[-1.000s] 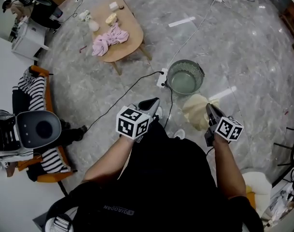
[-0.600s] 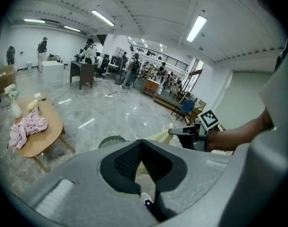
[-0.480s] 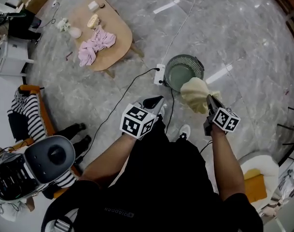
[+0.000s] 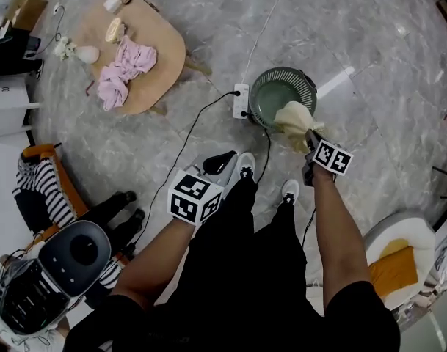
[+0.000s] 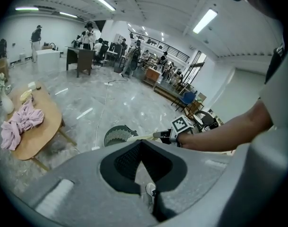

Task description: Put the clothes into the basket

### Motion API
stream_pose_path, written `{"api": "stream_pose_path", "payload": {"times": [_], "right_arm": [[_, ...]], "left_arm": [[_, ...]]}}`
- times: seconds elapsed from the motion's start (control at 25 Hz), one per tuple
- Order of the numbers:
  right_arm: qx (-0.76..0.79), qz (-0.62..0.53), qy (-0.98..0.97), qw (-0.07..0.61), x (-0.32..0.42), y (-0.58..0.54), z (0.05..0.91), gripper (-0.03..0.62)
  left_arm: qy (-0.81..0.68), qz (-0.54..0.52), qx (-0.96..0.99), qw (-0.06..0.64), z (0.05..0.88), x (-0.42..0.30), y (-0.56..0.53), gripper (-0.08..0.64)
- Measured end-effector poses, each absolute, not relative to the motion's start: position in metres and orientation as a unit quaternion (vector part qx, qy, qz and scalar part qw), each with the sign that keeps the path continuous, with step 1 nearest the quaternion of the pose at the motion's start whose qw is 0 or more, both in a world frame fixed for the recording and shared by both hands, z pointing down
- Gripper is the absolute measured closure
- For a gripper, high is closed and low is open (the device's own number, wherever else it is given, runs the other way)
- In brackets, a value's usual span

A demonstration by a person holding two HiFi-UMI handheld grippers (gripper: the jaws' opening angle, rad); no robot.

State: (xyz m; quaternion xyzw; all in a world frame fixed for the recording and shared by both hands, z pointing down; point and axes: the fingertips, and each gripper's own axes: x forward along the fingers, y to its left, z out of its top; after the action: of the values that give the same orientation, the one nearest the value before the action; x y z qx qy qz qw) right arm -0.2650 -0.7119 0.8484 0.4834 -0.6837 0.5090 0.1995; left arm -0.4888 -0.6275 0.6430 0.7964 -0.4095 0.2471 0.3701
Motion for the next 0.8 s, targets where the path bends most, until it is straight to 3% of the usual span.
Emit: {"api": "stream_pose_path", "payload": {"times": [0.48,0.68,0.72,0.8], "right_arm": [[0.500,0.534,-0.604,0.317,-0.239,-0.669,0.965,0.569],[0.492,0.537,-0.611,0.311,-0.239,-0.670,0.967,0.568],[0.489,0.541,-0.607,0.316,-0.237,-0.668,0.968,0.557],[0.483,0.550,-0.596,0.328,-0.231,-0.661,0.971,0.431]], "left_arm": [[-0.401,0.269,0.785,0.389,0.679,-0.489,-0.622,0.559],[-0.395,0.273,0.785,0.391,0.681,-0.483,-0.616,0.559],[-0.395,0.274,0.786,0.389,0.680,-0.482,-0.616,0.559],[-0.396,0.272,0.789,0.383,0.676,-0.477,-0.619,0.559]]}}
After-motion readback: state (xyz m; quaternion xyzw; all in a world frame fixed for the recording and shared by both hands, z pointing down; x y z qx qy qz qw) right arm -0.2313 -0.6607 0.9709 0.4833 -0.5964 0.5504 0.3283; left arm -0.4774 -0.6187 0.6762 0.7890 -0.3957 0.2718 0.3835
